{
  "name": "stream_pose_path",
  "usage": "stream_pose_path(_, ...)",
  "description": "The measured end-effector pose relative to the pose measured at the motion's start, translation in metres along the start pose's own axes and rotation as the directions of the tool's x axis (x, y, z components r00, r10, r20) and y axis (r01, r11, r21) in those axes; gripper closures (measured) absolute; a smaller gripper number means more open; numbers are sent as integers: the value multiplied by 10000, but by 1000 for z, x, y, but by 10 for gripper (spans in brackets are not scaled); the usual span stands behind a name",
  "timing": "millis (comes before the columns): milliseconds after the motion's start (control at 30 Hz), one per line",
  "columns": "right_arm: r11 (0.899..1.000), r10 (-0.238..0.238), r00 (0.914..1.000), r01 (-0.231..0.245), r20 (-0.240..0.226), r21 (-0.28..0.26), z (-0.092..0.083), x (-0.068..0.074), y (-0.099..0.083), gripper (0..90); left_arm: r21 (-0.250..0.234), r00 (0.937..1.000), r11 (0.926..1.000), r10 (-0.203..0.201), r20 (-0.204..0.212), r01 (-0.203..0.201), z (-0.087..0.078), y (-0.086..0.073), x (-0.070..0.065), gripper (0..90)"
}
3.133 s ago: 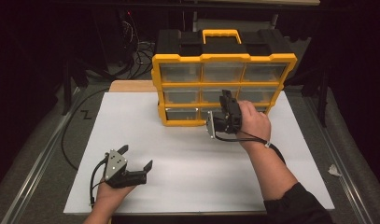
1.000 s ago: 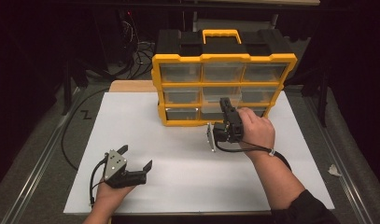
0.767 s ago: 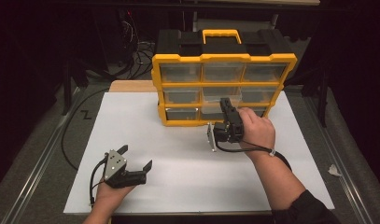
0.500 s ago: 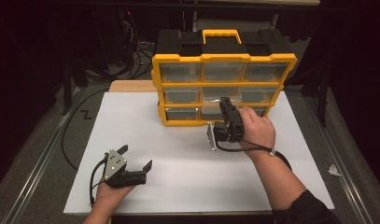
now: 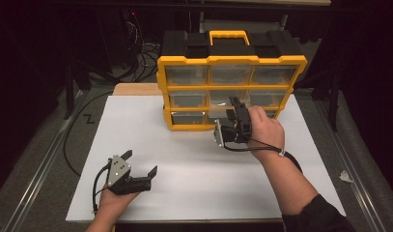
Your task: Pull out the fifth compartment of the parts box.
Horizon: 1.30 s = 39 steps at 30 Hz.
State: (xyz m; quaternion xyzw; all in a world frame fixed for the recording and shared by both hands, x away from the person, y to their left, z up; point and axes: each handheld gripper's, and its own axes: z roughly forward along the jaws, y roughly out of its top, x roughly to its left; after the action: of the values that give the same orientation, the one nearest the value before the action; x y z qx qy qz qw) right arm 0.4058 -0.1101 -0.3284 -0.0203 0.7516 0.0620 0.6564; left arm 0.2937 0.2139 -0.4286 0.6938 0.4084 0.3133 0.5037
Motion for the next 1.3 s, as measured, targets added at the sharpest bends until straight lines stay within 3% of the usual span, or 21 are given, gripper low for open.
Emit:
stream_pose_path(300,9999,-111,9989,114,461,-48,-4,0,0,772,14,10000,10000,23,29,-23,0,0,0,1)
stream_pose_path(667,9995,-315,9974,317,643,-29,-10,2,0,784,16,10000,10000,33,26,-33,0,0,0,1)
stream_pose_path(1300,9991,-255,9965,280,794,-308,-42,8,-2,787,77,10000,9999,64,-13,-64,0,0,-1,1)
